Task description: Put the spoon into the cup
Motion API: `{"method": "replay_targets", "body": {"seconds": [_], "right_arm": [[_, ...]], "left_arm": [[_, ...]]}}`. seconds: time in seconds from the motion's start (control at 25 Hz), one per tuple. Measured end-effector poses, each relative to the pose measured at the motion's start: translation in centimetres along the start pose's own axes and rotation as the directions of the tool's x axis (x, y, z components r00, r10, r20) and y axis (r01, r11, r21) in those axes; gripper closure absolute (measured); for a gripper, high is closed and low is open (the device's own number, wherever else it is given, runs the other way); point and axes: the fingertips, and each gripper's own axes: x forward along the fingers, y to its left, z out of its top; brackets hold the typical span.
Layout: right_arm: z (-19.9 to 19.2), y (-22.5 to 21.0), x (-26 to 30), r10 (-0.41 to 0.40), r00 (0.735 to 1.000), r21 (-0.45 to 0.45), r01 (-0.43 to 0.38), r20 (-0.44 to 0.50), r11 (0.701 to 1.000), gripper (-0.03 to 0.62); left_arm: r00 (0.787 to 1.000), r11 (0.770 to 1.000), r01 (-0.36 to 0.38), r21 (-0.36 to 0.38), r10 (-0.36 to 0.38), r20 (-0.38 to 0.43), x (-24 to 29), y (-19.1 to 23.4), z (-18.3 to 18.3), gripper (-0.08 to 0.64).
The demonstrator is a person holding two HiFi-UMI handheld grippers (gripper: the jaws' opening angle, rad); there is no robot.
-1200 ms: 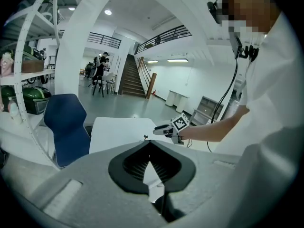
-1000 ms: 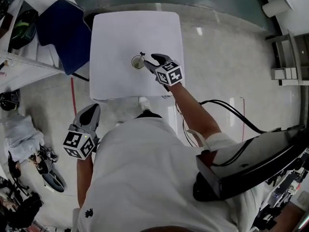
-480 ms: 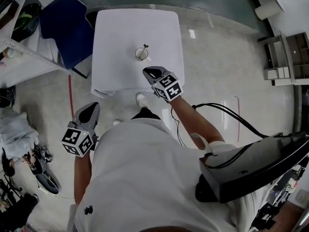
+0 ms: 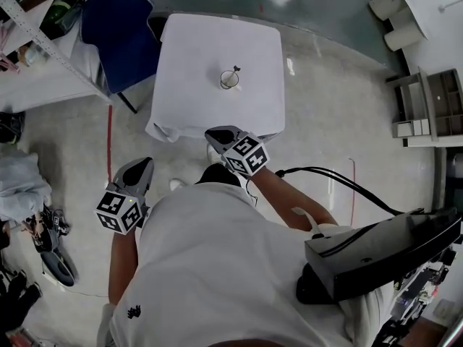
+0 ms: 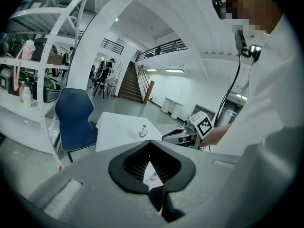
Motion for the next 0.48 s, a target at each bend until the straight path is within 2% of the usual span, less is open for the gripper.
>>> {"method": "replay_targets", "body": {"seconds": [0.2, 0.48], "right_arm": [[-0.2, 4.3, 0.8, 0.086, 0.996, -0.031, -0.086, -0.013, 0.996, 0.583], [0.5, 8.0, 2.0, 0.12, 0.993, -0.067, -0.12, -0.006, 0.99, 0.584]], "left_arm": [[1.0, 1.0, -0.017, -0.018, 0.017, 0.006, -2.4, 0.0, -1.9, 0.552], [0.999, 0.998, -0.042, -0.037, 0.042, 0.015, -5.5, 0.5, -3.9, 0.552]]}}
